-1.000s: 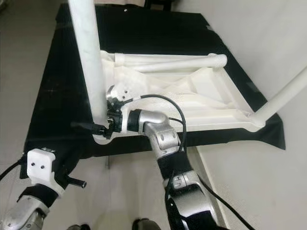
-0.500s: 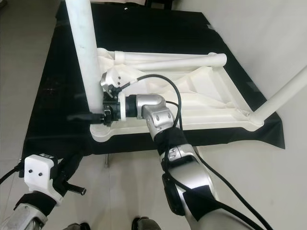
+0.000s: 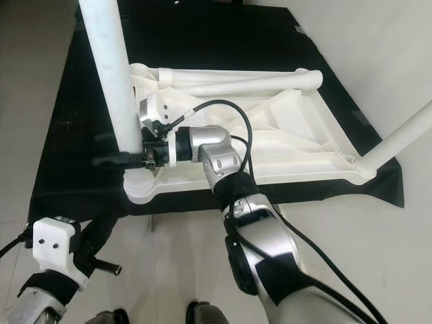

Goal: Building children table

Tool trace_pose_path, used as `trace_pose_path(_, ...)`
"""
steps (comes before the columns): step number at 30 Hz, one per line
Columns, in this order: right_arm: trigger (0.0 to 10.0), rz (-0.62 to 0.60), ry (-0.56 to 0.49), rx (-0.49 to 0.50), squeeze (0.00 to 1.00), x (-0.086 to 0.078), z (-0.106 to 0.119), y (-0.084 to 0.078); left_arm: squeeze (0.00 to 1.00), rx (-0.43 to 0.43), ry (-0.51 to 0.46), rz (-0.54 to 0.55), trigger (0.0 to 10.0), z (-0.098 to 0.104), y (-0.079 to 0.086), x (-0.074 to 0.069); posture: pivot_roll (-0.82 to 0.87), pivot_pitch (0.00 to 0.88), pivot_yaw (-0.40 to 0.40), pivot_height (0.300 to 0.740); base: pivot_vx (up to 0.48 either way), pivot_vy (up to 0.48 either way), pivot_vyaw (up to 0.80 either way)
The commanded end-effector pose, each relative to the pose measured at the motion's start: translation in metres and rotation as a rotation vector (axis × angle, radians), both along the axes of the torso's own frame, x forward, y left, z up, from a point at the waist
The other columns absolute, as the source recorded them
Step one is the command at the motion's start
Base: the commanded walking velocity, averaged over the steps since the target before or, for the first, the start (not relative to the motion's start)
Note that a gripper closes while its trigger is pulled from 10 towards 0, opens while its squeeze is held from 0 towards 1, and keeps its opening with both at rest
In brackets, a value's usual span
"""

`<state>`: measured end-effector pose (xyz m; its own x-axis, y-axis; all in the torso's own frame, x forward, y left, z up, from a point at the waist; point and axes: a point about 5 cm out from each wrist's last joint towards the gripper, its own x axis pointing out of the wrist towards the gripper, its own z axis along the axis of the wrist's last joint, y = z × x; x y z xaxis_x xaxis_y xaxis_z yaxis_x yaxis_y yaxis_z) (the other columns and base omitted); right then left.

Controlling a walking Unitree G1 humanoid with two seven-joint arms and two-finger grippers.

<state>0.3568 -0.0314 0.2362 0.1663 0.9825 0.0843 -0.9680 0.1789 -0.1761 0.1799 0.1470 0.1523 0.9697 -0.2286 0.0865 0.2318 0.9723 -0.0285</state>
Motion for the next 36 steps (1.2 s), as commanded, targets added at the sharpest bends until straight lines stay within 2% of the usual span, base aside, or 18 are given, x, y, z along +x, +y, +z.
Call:
trace_pose_path(1, 0.0, -0.176, 0.098, -0.010, 0.00, 0.006, -0.020, -0.015, 0.00, -0.007, 0.029, 0.007, 10.0, -0.005, 0.001, -0.002, -0.08, 0.218, -0.156, 0.740, 0.000, 0.000, 0.00)
trace_pose_path(2, 0.0, -0.238, 0.127, 0.005, 0.00, 0.004, -0.026, -0.017, 0.00, -0.006, 0.029, 0.009, 10.0, -0.006, 0.003, 0.000, -0.09, 0.216, -0.156, 0.740, 0.000, 0.000, 0.00)
trace_pose_path(3, 0.0, -0.818, 0.210, -0.017, 0.00, 0.005, -0.056, -0.029, 0.00, -0.003, 0.027, 0.010, 10.0, -0.006, 0.006, 0.002, -0.10, 0.206, -0.149, 0.740, 0.000, 0.000, 0.00)
trace_pose_path(4, 0.0, -0.978, 0.220, -0.031, 0.00, 0.003, -0.063, -0.035, 0.00, -0.003, 0.027, 0.010, 10.0, -0.007, 0.006, 0.003, -0.10, 0.206, -0.149, 0.740, 0.000, 0.000, 0.00)
trace_pose_path(5, 0.0, -0.978, 0.220, -0.031, 0.00, 0.003, -0.063, -0.035, 0.00, -0.003, 0.027, 0.010, 10.0, -0.007, 0.006, 0.003, -0.10, 0.206, -0.149, 0.740, 0.000, 0.000, 0.00)
trace_pose_path(8, 0.0, -0.761, 0.264, -0.136, 0.00, -0.070, -0.100, -0.006, 0.00, 0.003, 0.021, 0.005, 10.0, -0.008, 0.009, 0.012, -0.14, 0.179, -0.122, 0.740, 0.000, 0.000, 0.00)
trace_pose_path(16, 0.0, -0.721, 0.280, -0.069, 0.00, -0.052, -0.092, 0.008, 0.00, 0.015, 0.020, 0.012, 10.0, -0.012, 0.015, 0.024, -0.12, 0.123, -0.113, 0.740, 0.000, 0.000, 0.00)
trace_pose_path(17, 3.5, -0.721, 0.295, -0.062, 0.00, -0.053, -0.091, 0.011, 0.00, 0.018, 0.019, 0.017, 10.0, -0.012, 0.016, 0.024, -0.11, 0.121, -0.114, 0.740, 0.000, 0.000, 0.00)
trace_pose_path(18, 3.5, -0.721, 0.295, -0.062, 0.00, -0.053, -0.091, 0.011, 0.00, 0.018, 0.019, 0.017, 10.0, -0.012, 0.016, 0.024, -0.11, 0.121, -0.114, 0.740, 0.000, 0.000, 0.00)
trace_pose_path(19, 10.0, -0.696, 0.308, -0.053, 0.00, -0.054, -0.089, 0.014, 0.00, 0.020, 0.017, 0.026, 10.0, -0.012, 0.017, 0.025, -0.12, 0.118, -0.113, 0.740, 0.000, 0.000, 0.00)
trace_pose_path(20, 10.0, -0.704, 0.320, -0.054, 0.00, -0.057, -0.086, 0.016, 0.00, 0.021, 0.015, 0.032, 10.0, -0.013, 0.017, 0.026, -0.12, 0.118, -0.113, 0.740, 0.000, 0.000, 0.00)
trace_pose_path(21, 10.0, -0.682, 0.338, -0.038, 0.50, -0.059, -0.082, 0.019, 0.00, 0.022, 0.013, 0.035, 10.0, -0.013, 0.018, 0.026, -0.12, 0.118, -0.113, 0.740, 0.000, 0.000, 0.00)
trace_pose_path(22, 10.0, -0.665, 0.351, -0.026, 0.50, -0.060, -0.079, 0.020, 0.00, 0.023, 0.012, 0.037, 10.0, -0.013, 0.018, 0.026, -0.12, 0.118, -0.113, 0.740, 0.000, 0.000, 0.00)
trace_pose_path(23, 10.0, -0.613, 0.378, 0.002, 1.00, -0.062, -0.073, 0.020, 0.00, 0.022, 0.011, 0.035, 10.0, -0.013, 0.018, 0.026, -0.11, 0.116, -0.118, 0.740, 0.000, 0.000, 0.00)
trace_pose_path(31, 10.0, -0.355, 0.242, -0.013, 1.00, -0.062, -0.054, 0.017, 0.00, 0.019, 0.011, 0.027, 10.0, -0.013, 0.016, 0.026, -0.10, 0.129, -0.123, 0.740, 0.000, 0.000, 0.00)
trace_pose_path(32, 10.0, -0.118, 0.086, -0.105, 1.00, -0.061, -0.045, 0.009, 0.00, 0.016, 0.009, 0.023, 10.0, -0.012, 0.014, 0.024, -0.08, 0.142, -0.135, 0.740, 0.000, 0.000, 0.00)
trace_pose_path(34, 10.0, 0.003, 0.024, -0.163, 0.00, -0.055, -0.043, 0.005, 0.00, 0.014, 0.007, 0.025, 10.0, -0.011, 0.013, 0.022, -0.07, 0.156, -0.138, 0.740, 0.000, 0.000, 0.00)
trace_pose_path(36, 10.0, 0.035, 0.005, -0.188, 0.00, -0.052, -0.043, 0.005, 0.00, 0.014, 0.006, 0.027, 10.0, -0.010, 0.013, 0.020, -0.06, 0.163, -0.140, 0.740, 0.000, 0.000, 0.00)
